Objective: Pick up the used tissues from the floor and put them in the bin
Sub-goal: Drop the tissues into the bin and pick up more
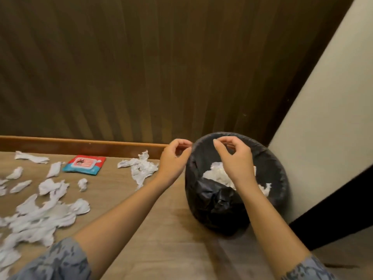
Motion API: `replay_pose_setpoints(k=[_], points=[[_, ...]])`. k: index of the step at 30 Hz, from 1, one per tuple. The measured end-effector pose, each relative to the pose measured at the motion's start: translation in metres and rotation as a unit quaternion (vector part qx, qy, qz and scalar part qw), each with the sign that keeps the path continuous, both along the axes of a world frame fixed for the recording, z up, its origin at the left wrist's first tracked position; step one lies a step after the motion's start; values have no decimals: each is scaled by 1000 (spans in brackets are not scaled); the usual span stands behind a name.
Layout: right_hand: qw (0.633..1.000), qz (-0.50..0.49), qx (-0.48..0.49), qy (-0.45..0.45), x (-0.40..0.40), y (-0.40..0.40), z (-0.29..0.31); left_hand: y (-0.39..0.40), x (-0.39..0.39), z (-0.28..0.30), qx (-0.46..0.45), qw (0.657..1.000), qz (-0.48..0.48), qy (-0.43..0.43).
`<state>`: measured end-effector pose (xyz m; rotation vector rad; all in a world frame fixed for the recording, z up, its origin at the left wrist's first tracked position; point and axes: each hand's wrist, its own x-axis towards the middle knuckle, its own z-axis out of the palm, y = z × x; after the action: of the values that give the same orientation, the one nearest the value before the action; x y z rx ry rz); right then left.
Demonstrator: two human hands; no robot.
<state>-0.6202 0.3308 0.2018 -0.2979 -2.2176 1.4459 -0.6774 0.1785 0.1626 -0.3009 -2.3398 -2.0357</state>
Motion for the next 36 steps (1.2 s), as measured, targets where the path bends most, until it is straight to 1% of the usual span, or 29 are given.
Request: replay_pose_setpoints(k=[2, 4, 6, 9, 12, 14, 16, 18, 20, 22, 25, 27, 29, 31, 33, 36], points=[[998, 56, 14, 15, -7, -35, 1, -36, -4, -20, -25, 998, 53, -2], [993, 116, 12, 7, -12, -70, -5, -71, -1, -46, -53, 994, 97, -16], [986, 165, -2, -34, -18, -102, -23, -102, 5, -74, -93, 987, 120, -52], [971, 213, 7, -109, -26, -137, -73, -144, 15, -117, -158, 973, 129, -107], [955, 204, 76, -201, -33, -151, -137, -181, 28, -157, -274, 951, 104, -102], [944, 182, 105, -256, -37, -154, -174, -207, 34, -178, -332, 930, 115, -111], [941, 144, 115, -282, -46, -154, -199, -231, 40, -195, -340, 918, 157, -128], [943, 105, 119, -293, -59, -156, -218, -251, 43, -204, -336, 910, 202, -137], [942, 77, 128, -300, -77, -159, -233, -267, 39, -211, -343, 893, 256, -140], [938, 80, 140, -308, -94, -162, -244, -278, 32, -215, -356, 873, 307, -133], [924, 117, 188, -312, -110, -170, -256, -287, 20, -223, -380, 838, 373, -121], [919, 130, 195, -317, -113, -176, -262, -292, 13, -230, -388, 822, 396, -130], [921, 146, 205, -299, -107, -183, -271, -297, 9, -237, -379, 825, 386, -164], [932, 176, 207, -240, -92, -190, -281, -299, 8, -245, -351, 849, 352, -180], [939, 214, 194, -188, -72, -196, -292, -296, 13, -253, -337, 877, 316, -131], [937, 260, 207, -107, -46, -200, -305, -282, 28, -261, -341, 899, 272, -48]])
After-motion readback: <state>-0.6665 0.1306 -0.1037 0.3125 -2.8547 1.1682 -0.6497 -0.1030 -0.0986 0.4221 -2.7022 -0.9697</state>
